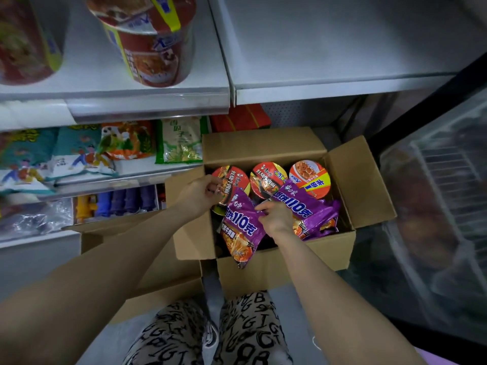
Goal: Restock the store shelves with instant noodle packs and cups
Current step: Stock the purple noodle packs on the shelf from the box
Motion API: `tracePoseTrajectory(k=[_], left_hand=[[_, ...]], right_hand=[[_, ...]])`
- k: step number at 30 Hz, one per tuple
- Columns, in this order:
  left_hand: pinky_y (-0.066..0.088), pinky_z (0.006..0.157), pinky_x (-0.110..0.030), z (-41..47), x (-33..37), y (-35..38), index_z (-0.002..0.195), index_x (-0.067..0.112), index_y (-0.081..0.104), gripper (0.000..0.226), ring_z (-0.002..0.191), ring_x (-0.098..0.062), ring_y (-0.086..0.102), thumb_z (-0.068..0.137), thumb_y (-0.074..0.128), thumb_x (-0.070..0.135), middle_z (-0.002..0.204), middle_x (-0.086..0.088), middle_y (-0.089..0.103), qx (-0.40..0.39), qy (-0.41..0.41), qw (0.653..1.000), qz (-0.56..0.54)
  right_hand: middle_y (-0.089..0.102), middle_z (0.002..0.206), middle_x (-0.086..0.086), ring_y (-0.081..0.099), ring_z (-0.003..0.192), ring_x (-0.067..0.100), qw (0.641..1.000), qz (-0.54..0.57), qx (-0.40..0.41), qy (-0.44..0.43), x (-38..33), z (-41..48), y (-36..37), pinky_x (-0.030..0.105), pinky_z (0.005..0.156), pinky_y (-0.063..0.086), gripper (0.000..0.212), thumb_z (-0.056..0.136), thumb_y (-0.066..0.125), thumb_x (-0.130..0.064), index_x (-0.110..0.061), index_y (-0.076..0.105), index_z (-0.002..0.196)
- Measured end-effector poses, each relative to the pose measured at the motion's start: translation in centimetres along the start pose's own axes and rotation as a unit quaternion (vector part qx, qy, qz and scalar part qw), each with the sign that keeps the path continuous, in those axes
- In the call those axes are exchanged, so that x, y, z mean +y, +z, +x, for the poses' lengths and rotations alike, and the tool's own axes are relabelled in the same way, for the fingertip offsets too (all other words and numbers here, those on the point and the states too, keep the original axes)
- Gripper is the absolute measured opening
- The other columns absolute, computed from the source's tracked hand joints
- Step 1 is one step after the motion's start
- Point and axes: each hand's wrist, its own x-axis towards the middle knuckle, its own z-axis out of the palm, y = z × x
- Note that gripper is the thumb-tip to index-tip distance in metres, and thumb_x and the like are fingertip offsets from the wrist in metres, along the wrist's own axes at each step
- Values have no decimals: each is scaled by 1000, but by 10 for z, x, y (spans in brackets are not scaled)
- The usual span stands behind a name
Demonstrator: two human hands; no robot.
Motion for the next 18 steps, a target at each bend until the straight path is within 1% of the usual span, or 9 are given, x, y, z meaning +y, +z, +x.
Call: tracePoseTrajectory(k=[1,3,6,9,11,13,15,16,18], left_hand=[[52,90,-37,0,4,-1,124,19,59,39,101,-22,62,87,71,22,111,-3,63,-6,-7,1000,0],[52,93,-38,0,15,-5,130,20,55,45,106,-22,61,88,71,26,119,-5,61,-20,-18,1000,-3],[52,89,-34,-4,35,-14,137,19,48,52,107,-20,59,91,69,25,129,-8,56,-62,-13,997,-38],[53,94,-41,-7,54,-26,144,18,41,59,117,-22,57,92,67,24,138,-10,52,-106,10,991,-79],[52,97,-44,-7,62,-34,149,23,35,67,118,-20,55,91,68,27,142,-6,49,-121,19,988,-93],[48,101,-42,-9,71,-42,152,28,27,77,118,-16,52,88,70,35,141,3,46,-134,28,985,-110],[39,109,-41,-11,81,-49,153,33,22,86,125,-13,45,83,72,42,140,8,45,-152,43,977,-141],[36,111,-42,-10,84,-51,152,35,22,90,128,-13,43,80,74,44,142,8,46,-158,50,974,-153],[35,113,-46,-8,88,-54,152,35,22,90,132,-16,43,80,75,39,145,6,47,-150,57,974,-161]], right_hand=[[66,123,3,66,102,20,1000,5,-2,0,-4,-1,-9,35,78,61,26,95,62,-5,-20,73,112],[67,124,1,66,104,19,1000,16,-4,-11,-12,-5,-30,33,79,61,25,94,63,-4,-21,75,107],[67,121,1,67,102,17,998,48,-19,-22,-26,-10,-66,31,76,61,27,91,65,1,-22,77,99],[70,111,8,69,96,19,992,111,-54,-40,-43,-17,-104,29,73,60,31,89,63,8,-21,75,86],[70,107,11,68,88,15,986,145,-69,-55,-54,-21,-125,23,66,58,35,89,62,11,-21,74,82],[71,105,11,69,83,15,978,187,-82,-53,-65,-24,-144,22,61,58,32,90,60,12,-17,73,84],[72,104,8,71,82,16,969,220,-99,-51,-74,-26,-161,25,62,59,28,91,58,11,-13,73,88],[72,101,7,71,83,16,967,226,-105,-53,-77,-26,-168,25,62,59,27,91,58,10,-13,73,89],[73,95,6,71,82,16,963,243,-102,-57,-82,-25,-177,24,60,58,28,92,57,10,-13,72,89]])
